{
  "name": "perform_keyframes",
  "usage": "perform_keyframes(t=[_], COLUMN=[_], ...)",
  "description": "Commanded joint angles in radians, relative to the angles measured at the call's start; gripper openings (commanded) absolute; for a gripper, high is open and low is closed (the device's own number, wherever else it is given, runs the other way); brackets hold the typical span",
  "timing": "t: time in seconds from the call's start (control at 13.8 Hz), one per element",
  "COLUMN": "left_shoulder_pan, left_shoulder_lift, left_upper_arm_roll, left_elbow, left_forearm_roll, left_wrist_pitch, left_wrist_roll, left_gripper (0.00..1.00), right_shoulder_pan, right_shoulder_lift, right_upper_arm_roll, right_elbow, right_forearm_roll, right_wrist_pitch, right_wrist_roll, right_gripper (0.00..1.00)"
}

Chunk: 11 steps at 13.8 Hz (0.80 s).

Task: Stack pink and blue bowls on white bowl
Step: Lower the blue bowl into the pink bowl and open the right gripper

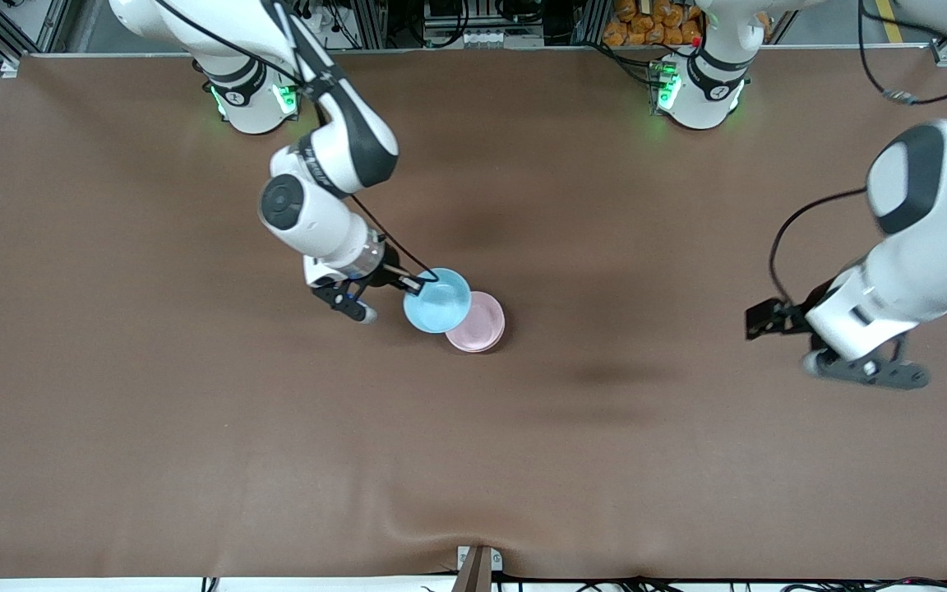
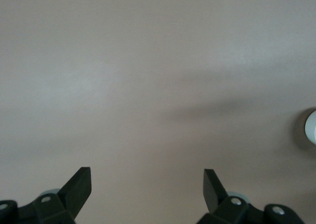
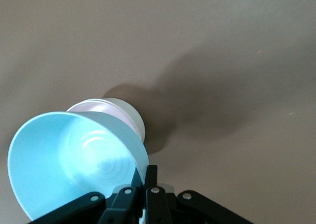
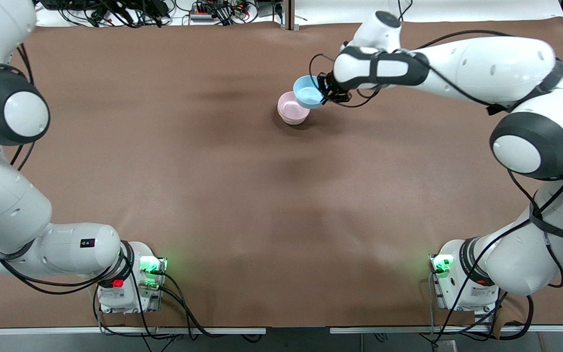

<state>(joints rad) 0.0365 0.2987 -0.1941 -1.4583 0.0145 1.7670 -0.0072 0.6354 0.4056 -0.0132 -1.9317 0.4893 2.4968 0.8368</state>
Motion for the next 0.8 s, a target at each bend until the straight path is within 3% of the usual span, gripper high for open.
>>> perform_keyframes(t=[0.0,0.72], left_shoulder_pan=[-0.067,-0.064], left_shoulder_lift=[-0.099,-0.286], left_upper_arm_roll=[0.111,0.177], left_elbow=[-0.017,-0.028], left_forearm_roll=[0.007,0.006], left_wrist_pitch=[-0.128,-0.283], left_wrist_roll=[0.009,-0.010], left_gripper=[1.00,1.00], right_shoulder_pan=[0.039,0.067], right_shoulder_lift=[0.065,0.186], right_upper_arm_roll=[-0.013,-0.013], right_elbow=[0.065,0.144], right_forearm_roll=[0.026,0.025], right_wrist_pitch=[0.023,0.093], right_wrist_roll=[0.051,0.065], right_gripper=[0.00,0.00])
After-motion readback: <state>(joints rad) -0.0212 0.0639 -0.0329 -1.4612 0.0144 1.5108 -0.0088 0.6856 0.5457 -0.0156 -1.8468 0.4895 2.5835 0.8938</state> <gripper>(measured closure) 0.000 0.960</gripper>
